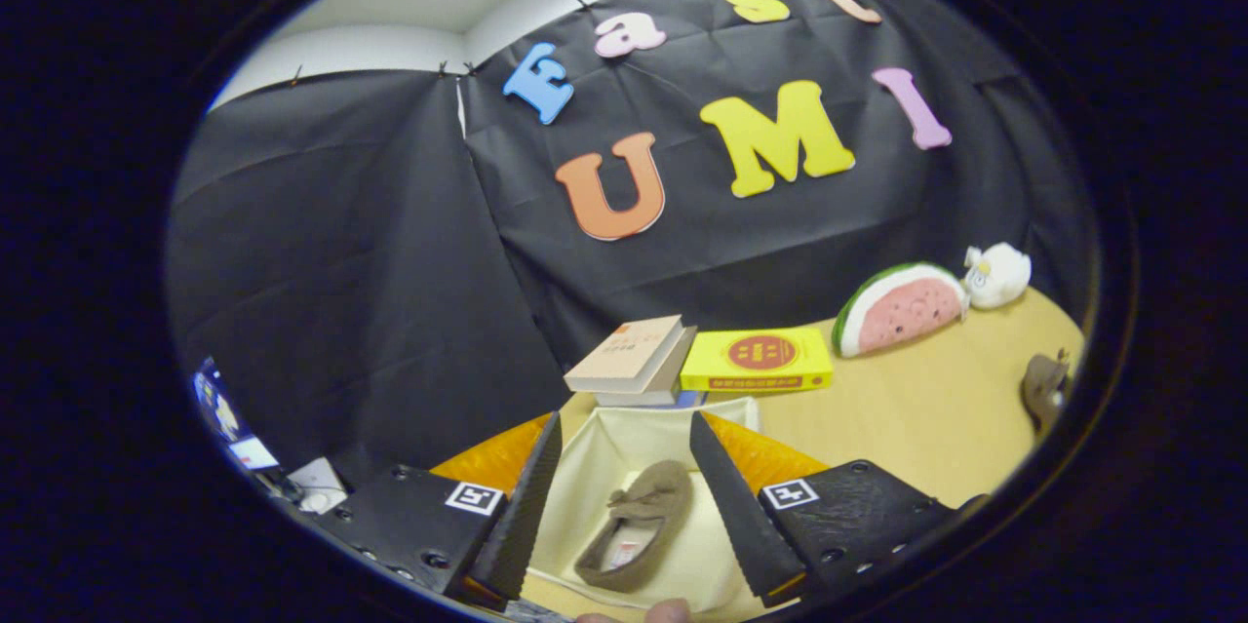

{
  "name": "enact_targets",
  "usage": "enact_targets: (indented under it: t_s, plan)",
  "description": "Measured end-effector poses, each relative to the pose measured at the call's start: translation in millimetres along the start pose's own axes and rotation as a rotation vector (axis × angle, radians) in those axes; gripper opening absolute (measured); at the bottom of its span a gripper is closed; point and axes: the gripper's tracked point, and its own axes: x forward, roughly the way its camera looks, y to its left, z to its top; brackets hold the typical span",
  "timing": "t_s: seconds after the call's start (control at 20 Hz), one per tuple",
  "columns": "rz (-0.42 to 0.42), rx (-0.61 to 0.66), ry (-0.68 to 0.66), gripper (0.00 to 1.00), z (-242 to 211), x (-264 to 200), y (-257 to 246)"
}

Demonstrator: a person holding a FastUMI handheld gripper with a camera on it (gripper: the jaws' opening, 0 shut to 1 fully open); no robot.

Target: Open the storage box then place both shoes into the box .Put the left shoe in first, then the right shoe, with the right side of both shoes facing outward in a uniform manner.

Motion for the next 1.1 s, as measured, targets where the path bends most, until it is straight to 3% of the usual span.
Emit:
enact_targets:
  t_s: [0.25,0.65,0.85,1.1]
  plan:
    - [-0.055,-0.13,-0.04,0.96,19.3,-46.2,-71.7]
    - [-0.104,-0.165,-0.13,0.96,51.4,-115.9,-197.2]
    - [-0.218,-0.199,-0.154,0.96,69.3,-156.1,-282.3]
    - [-0.358,-0.185,-0.124,0.96,59.3,-197.3,-395.7]
